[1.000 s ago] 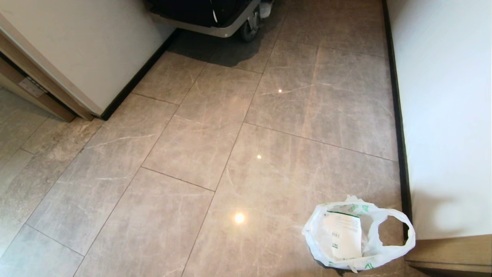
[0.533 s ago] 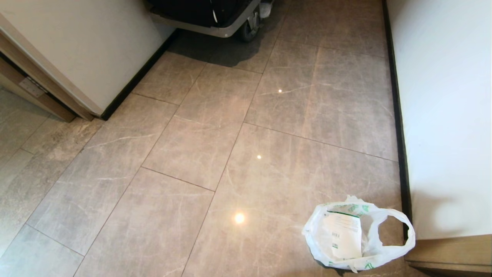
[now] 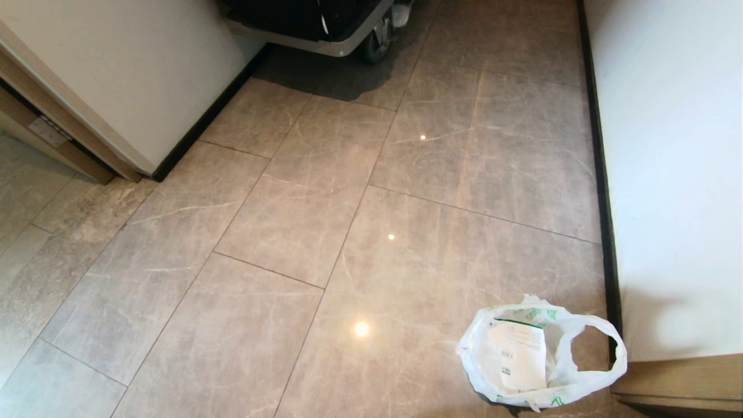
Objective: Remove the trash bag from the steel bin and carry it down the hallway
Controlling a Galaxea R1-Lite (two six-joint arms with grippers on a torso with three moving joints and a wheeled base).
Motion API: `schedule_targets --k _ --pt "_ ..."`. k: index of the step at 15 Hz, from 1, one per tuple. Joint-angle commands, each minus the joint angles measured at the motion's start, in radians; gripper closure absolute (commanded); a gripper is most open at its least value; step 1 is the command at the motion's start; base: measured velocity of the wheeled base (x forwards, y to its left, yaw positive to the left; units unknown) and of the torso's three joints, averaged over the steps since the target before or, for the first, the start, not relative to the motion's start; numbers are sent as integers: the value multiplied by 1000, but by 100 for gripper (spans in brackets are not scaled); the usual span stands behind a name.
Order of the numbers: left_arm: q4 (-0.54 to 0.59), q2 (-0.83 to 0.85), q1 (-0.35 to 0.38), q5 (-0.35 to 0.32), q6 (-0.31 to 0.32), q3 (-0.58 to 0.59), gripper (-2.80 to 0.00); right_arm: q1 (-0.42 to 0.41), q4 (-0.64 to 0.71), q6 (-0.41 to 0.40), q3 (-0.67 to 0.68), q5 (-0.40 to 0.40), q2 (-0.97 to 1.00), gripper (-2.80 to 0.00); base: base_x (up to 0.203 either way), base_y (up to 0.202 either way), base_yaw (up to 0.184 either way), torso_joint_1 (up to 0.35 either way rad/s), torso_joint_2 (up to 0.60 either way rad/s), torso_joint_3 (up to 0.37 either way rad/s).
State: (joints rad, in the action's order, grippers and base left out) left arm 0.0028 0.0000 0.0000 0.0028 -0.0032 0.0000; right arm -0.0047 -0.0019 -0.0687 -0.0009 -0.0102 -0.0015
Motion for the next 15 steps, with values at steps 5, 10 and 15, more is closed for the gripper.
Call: schedule_targets --k 5,10,15 --pt "0 0 0 2 -9 0 0 0 3 -3 1 -2 0 0 0 0 0 2 2 105" --pt "2 0 0 2 -10 0 0 0 4 -3 1 0 0 0 0 0 0 2 3 201" --pt "0 0 0 2 -11 0 0 0 4 3 1 3 0 0 0 0 0 3 3 202"
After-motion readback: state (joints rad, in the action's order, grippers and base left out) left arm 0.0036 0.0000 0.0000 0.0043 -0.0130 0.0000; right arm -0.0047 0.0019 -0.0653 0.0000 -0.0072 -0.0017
